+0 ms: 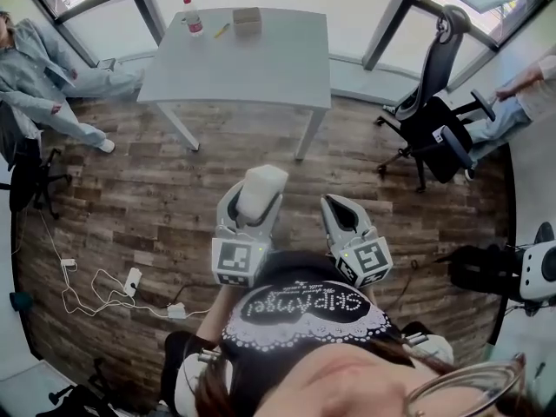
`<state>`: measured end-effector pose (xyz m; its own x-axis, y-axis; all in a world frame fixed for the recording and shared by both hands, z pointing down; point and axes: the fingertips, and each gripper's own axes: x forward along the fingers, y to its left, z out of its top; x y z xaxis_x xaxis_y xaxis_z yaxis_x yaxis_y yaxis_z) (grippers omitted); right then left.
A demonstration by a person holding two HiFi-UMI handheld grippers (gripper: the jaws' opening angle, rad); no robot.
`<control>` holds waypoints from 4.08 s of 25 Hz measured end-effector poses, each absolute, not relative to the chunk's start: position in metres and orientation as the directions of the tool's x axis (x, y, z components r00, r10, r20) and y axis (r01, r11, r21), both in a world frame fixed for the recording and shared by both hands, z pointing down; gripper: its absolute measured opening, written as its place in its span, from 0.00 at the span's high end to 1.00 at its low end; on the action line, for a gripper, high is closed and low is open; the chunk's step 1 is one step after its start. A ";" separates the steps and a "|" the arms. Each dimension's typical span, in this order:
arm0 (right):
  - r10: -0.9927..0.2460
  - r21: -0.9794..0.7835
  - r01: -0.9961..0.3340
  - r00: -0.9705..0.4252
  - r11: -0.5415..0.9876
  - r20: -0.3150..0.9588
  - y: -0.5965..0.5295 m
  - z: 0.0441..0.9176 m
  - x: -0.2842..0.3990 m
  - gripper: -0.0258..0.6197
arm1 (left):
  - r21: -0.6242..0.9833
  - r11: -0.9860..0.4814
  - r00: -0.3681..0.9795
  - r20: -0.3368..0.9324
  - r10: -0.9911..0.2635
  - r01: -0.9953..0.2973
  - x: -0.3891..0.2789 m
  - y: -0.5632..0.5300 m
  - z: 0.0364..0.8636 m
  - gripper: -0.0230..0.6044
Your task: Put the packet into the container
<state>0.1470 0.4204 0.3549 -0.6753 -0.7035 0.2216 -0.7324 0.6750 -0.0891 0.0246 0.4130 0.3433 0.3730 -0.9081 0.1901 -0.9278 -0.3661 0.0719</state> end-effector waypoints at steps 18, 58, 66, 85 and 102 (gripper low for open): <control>-0.718 -0.068 -0.742 -0.664 0.666 0.210 0.366 0.357 0.080 0.97 | 0.133 -0.347 0.368 0.191 -0.910 -0.928 -0.032 0.347 0.341 0.51; -0.591 -0.112 -0.632 -0.763 0.766 0.262 0.207 0.365 0.083 0.97 | 0.178 -0.194 0.232 0.227 -0.946 -0.965 -0.029 0.219 0.350 0.51; -0.592 -0.110 -0.630 -0.766 0.769 0.252 0.189 0.365 0.088 0.97 | 0.172 -0.217 0.251 0.211 -0.945 -0.961 -0.017 0.195 0.342 0.51; -0.594 -0.116 -0.632 -0.765 0.766 0.250 0.182 0.367 0.110 0.97 | 0.141 -0.172 0.200 0.214 -0.956 -0.975 -0.024 0.185 0.344 0.51; -0.699 -0.176 -0.750 -0.659 0.638 0.278 0.101 0.360 0.108 0.97 | 0.168 -0.202 0.235 0.212 -0.948 -0.965 -0.086 0.114 0.341 0.51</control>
<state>0.1075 0.1013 0.3599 -0.6594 -0.6985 0.2780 -0.7499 0.6377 -0.1761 -0.0860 0.1142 0.3409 0.2354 -0.9484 0.2125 -0.9650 -0.2020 0.1675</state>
